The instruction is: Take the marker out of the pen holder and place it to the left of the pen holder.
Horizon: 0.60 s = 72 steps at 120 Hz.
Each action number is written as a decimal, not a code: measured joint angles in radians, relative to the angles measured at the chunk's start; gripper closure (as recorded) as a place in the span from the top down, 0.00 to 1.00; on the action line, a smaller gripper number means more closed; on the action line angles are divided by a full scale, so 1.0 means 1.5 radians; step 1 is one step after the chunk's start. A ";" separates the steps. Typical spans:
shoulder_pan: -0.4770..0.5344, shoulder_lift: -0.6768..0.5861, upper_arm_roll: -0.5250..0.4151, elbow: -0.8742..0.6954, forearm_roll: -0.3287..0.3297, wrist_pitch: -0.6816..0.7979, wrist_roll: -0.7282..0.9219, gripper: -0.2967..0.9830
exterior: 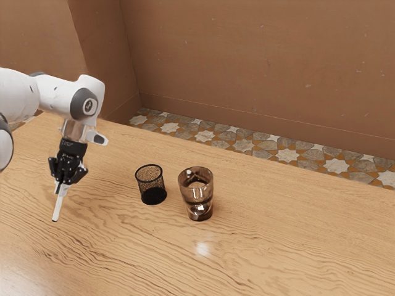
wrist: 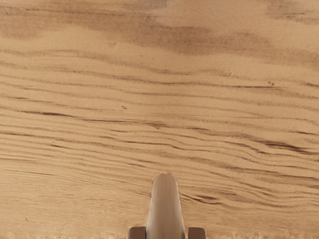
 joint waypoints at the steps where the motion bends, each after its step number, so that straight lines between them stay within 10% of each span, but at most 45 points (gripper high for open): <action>1: 0.000 0.002 0.000 0.001 0.000 -0.003 0.001 0.18; 37: -0.030 -0.111 0.001 0.002 -0.049 0.048 0.039 0.58; 72: -0.123 -0.261 -0.007 -0.002 -0.146 0.190 0.064 0.72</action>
